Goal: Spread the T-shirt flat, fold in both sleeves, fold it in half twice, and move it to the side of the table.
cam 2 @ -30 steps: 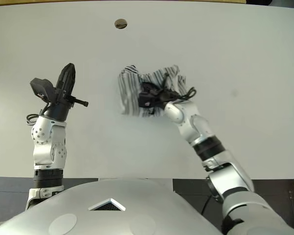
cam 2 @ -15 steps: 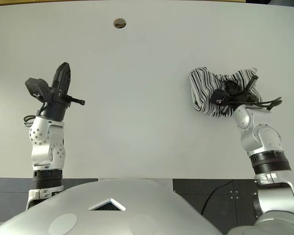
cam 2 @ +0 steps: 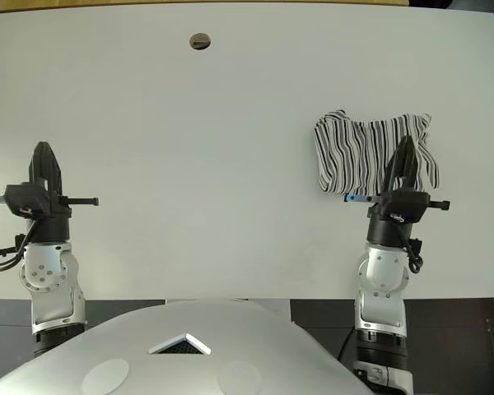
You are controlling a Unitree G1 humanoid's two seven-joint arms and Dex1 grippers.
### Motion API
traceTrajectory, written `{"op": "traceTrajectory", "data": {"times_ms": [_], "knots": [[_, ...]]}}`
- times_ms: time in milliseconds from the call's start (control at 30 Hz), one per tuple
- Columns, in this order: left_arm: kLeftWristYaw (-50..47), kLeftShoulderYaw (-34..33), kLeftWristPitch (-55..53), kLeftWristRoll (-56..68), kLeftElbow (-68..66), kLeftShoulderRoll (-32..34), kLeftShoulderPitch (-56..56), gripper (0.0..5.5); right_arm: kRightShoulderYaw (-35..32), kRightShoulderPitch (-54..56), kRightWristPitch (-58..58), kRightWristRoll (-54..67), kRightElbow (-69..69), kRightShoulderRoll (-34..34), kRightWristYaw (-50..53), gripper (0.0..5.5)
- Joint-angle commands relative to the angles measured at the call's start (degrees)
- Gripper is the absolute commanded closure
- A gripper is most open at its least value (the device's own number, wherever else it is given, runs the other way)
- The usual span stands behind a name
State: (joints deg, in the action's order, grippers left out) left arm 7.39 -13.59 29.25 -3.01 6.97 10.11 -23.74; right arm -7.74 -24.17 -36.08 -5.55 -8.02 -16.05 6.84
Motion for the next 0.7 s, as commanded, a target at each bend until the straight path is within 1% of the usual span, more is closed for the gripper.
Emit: {"op": "traceTrajectory", "data": {"times_ms": [33,133,433,600,700], "knots": [[0.9,-0.2,0.2,3.0,-0.9,1.0,1.3,5.36,-0.7,-2.9,0.0,-0.1,-1.9,2.1,-0.5,5.4],[0.6,-0.7,0.7,3.8,0.3,0.7,-0.9,5.36,-0.7,-1.2,-0.5,-2.1,-0.9,2.2,-1.0,5.4],[1.2,0.3,1.3,4.9,0.7,0.3,-3.6,5.36,-2.3,-4.5,-6.7,-3.4,0.8,3.0,-1.2,5.4],[3.2,-0.9,1.4,8.2,0.2,2.0,-4.5,5.36,-2.7,-9.7,-9.0,-5.0,-2.3,5.9,-0.5,5.4],[5.8,-1.5,1.1,10.8,-0.2,4.1,-4.3,5.36,-3.0,-14.9,-10.8,-6.9,-5.6,9.2,0.6,5.4]]}}
